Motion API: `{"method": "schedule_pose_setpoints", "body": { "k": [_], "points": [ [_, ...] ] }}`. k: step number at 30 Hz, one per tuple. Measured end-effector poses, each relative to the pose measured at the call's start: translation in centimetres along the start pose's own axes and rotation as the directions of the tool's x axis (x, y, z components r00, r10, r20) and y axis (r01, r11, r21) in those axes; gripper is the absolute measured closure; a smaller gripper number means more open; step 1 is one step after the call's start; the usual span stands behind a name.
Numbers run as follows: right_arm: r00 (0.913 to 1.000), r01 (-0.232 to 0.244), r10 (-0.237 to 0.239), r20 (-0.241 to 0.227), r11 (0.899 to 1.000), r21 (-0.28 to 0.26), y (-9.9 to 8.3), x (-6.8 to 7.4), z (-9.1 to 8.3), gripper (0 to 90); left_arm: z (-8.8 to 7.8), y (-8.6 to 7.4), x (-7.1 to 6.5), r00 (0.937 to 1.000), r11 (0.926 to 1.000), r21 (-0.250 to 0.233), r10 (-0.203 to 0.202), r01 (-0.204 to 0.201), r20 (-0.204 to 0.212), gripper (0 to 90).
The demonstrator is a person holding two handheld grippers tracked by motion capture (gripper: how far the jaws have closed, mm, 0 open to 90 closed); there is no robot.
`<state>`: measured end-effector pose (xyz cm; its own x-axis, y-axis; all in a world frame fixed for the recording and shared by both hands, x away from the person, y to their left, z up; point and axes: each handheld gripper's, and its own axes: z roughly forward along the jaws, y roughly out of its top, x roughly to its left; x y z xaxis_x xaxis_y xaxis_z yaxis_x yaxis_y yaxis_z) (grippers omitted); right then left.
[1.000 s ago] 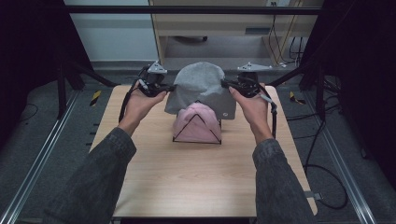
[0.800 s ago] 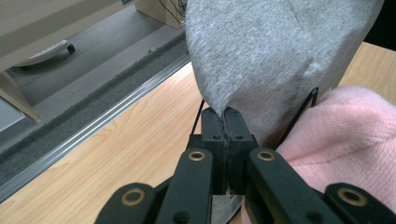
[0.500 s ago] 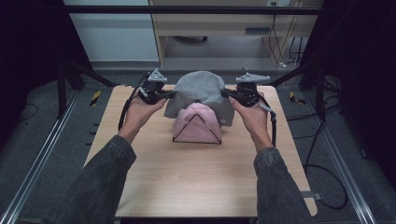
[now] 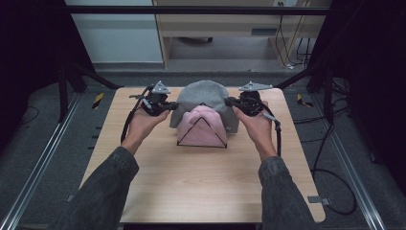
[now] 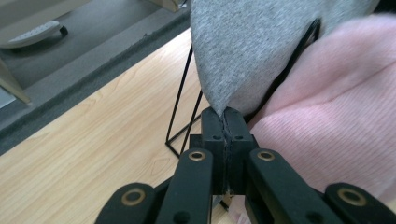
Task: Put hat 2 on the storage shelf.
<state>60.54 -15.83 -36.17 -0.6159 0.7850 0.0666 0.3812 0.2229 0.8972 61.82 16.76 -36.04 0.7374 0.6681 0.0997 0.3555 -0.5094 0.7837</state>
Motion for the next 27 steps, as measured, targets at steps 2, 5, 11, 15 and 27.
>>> {"method": "schedule_pose_setpoints", "body": {
  "k": [2, 5, 11, 15, 27],
  "points": [
    [1.0, 0.004, -0.004, -0.003, 1.0, 0.009, -0.4, 0.1, 0.2, 85.4, 0.3, -0.4, 0.1, 1.0, 0.9999, 0.007, -0.01, 0.01, 0.0, 89.2],
    [0.9999, 0.01, -0.009, -0.008, 1.0, 0.022, -0.8, 0.2, 0.5, 85.3, 0.6, -0.9, 0.3, 0.9999, 0.9997, 0.02, -0.015, 0.015, -0.007, 89.2],
    [0.9998, 0.007, -0.007, -0.016, 1.0, 0.029, -0.9, 0.4, 0.8, 84.4, 0.8, -1.7, 0.6, 0.9997, 0.999, 0.038, -0.024, 0.024, -0.007, 89.2],
    [0.9999, 0.005, -0.005, -0.015, 0.999, 0.034, -1.0, 0.3, 0.8, 83.6, 1.0, -2.1, 0.6, 0.9994, 0.9984, 0.045, -0.035, 0.035, -0.003, 89.1],
    [0.9999, 0.008, -0.007, -0.014, 0.999, 0.043, -1.2, 0.2, 0.5, 84.2, 1.3, -2.6, 0.5, 0.9988, 0.9962, 0.072, -0.048, 0.048, -0.001, 84.9]
  ]
}}
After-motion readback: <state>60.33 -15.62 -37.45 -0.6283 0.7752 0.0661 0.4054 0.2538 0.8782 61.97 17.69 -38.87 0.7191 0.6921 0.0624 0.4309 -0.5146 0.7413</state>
